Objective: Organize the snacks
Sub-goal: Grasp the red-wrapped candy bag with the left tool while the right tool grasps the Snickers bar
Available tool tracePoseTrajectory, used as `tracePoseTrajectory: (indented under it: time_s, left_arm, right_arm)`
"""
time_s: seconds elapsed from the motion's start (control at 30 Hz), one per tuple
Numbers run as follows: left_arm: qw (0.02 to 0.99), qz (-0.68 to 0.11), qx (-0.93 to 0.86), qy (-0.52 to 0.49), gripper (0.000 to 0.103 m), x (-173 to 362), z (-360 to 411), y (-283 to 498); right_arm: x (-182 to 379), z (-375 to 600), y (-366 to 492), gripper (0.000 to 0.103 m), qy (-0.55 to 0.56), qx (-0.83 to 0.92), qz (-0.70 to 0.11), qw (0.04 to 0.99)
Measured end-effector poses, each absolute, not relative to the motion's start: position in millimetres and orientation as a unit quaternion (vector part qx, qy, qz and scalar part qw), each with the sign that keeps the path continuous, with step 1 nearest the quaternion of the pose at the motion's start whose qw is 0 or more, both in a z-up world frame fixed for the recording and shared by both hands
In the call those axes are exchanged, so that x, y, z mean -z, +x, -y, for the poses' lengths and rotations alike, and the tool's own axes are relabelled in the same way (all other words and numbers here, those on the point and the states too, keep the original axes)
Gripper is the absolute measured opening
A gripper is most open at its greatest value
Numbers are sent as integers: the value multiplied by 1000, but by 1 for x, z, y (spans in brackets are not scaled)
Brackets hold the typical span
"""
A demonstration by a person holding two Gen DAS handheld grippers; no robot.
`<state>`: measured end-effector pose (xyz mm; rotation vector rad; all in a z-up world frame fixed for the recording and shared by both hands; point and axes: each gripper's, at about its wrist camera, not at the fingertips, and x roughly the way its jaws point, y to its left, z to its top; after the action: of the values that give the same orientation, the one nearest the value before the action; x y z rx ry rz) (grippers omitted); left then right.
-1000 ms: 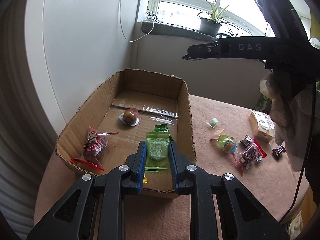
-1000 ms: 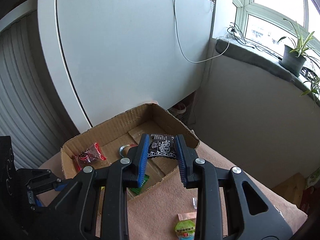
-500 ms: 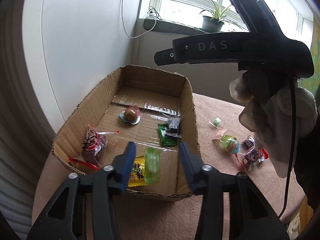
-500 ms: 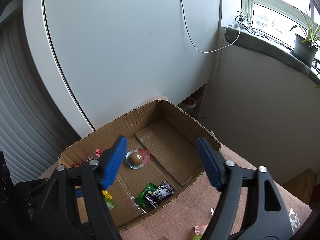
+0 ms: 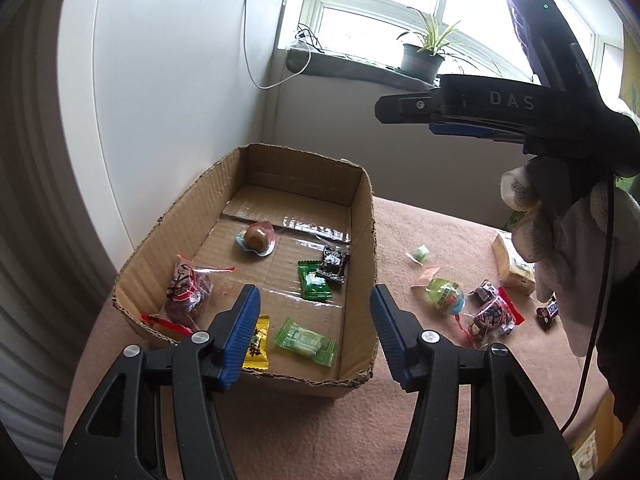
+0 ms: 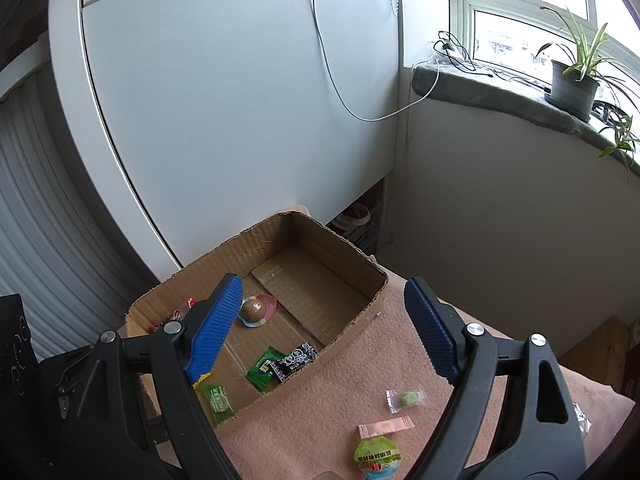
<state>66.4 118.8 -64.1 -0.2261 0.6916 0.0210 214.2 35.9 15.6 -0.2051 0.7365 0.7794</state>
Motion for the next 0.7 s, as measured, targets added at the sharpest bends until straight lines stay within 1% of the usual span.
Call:
tracePoseTrajectory:
  time_s: [0.3,0.7]
  left_arm:
    - [937,-330,15,-109,56,56,-94,59]
    - [932,-343,58,-101,56,61,-52,63]
  right_arm:
    - [-34,40,193,85,-64,-351,-345,868]
    - [-19,161,151,85,-6,-289,-361,887]
